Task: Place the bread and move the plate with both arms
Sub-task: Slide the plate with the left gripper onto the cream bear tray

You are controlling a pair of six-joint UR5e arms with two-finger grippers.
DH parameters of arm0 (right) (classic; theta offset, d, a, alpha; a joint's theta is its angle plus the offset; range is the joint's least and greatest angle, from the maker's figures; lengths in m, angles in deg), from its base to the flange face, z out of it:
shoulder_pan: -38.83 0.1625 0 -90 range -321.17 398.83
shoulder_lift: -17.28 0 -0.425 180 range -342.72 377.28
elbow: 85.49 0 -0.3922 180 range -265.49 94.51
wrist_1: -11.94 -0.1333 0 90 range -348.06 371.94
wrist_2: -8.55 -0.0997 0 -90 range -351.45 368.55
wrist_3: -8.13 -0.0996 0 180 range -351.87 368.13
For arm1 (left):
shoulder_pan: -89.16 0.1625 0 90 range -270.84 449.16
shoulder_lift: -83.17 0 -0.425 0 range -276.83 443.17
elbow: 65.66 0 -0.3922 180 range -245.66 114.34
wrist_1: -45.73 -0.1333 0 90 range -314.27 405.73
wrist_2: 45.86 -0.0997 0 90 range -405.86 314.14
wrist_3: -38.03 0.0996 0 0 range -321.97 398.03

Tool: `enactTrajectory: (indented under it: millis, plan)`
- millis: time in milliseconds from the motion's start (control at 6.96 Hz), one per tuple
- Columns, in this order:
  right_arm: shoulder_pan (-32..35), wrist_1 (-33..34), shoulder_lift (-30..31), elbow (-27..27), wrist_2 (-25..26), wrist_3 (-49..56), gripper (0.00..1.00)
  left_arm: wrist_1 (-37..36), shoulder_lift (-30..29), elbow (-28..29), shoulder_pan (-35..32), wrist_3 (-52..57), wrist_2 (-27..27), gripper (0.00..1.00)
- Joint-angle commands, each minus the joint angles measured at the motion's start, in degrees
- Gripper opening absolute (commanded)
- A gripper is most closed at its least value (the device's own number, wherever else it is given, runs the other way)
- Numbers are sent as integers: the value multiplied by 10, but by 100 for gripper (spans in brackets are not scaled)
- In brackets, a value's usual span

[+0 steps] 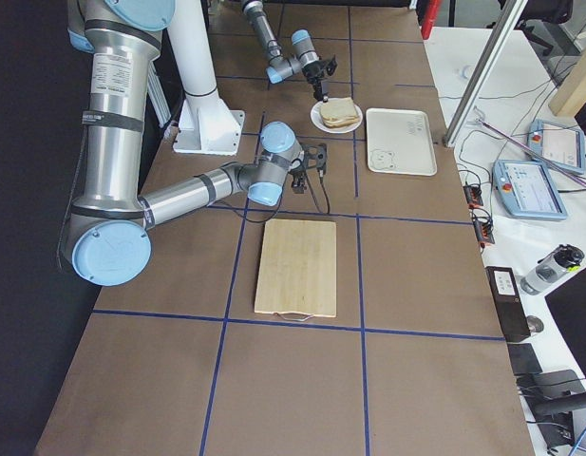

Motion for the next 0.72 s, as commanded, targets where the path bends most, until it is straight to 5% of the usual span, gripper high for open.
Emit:
enactTrajectory:
  millis: [0, 574]
  plan:
    - [0, 0, 0, 0, 0, 0, 100, -1, -94, 136, -58, -44, 0, 4]
    - [-1, 0, 3, 0, 0, -1, 100, -1, -204, 308, -87, -86, 1, 4]
